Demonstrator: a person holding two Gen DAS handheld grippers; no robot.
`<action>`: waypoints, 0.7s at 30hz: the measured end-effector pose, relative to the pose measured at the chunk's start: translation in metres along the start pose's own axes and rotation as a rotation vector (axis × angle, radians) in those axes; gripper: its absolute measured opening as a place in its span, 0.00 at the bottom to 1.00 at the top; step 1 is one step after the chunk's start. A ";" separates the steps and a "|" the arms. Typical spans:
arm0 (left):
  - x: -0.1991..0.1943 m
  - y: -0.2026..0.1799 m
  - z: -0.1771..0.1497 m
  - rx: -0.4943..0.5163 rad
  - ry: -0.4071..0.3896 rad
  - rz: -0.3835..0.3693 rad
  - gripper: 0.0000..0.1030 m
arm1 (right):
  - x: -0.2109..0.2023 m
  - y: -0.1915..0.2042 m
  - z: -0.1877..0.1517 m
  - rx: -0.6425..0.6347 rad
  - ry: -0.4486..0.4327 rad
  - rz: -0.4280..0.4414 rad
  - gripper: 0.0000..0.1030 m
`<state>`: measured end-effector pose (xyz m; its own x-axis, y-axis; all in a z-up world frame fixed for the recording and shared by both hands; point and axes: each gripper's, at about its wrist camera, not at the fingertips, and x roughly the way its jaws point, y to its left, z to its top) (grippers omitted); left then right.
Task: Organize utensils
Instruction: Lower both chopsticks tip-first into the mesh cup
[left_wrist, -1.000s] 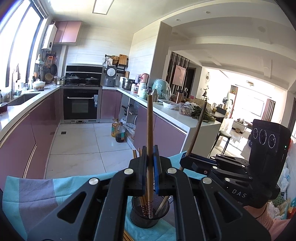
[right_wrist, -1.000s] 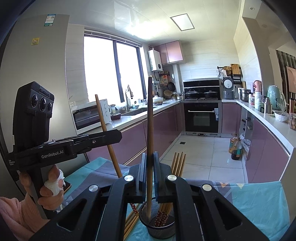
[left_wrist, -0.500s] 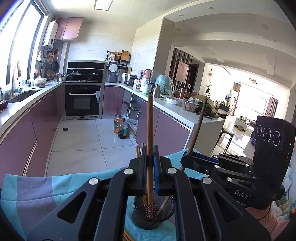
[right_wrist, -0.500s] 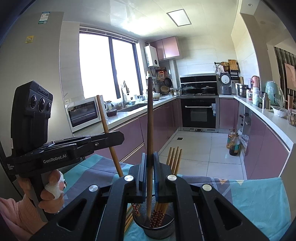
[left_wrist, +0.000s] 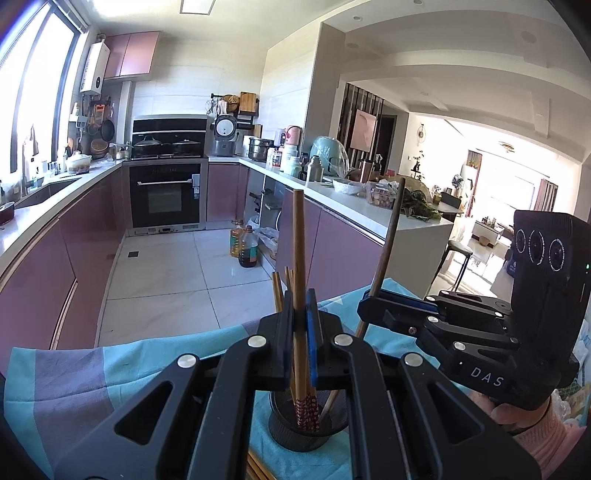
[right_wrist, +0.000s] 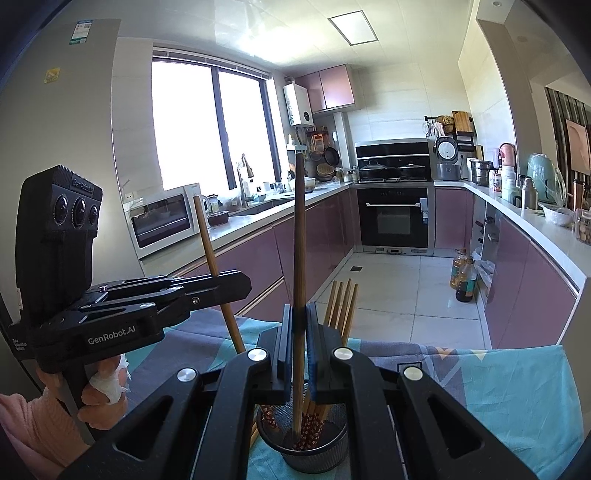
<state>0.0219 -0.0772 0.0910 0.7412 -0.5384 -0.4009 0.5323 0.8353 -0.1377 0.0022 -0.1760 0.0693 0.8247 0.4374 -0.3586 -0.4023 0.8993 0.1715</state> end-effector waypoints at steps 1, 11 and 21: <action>0.000 0.000 -0.001 0.000 0.004 0.001 0.06 | 0.001 -0.001 -0.001 0.002 0.003 -0.001 0.05; 0.010 0.000 0.001 0.001 0.035 0.008 0.06 | 0.008 -0.009 -0.004 0.011 0.025 -0.011 0.05; 0.017 0.006 0.003 0.001 0.058 0.013 0.06 | 0.017 -0.017 -0.008 0.024 0.047 -0.018 0.06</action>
<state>0.0387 -0.0814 0.0857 0.7231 -0.5206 -0.4540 0.5235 0.8418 -0.1314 0.0199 -0.1843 0.0535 0.8120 0.4208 -0.4045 -0.3774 0.9072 0.1861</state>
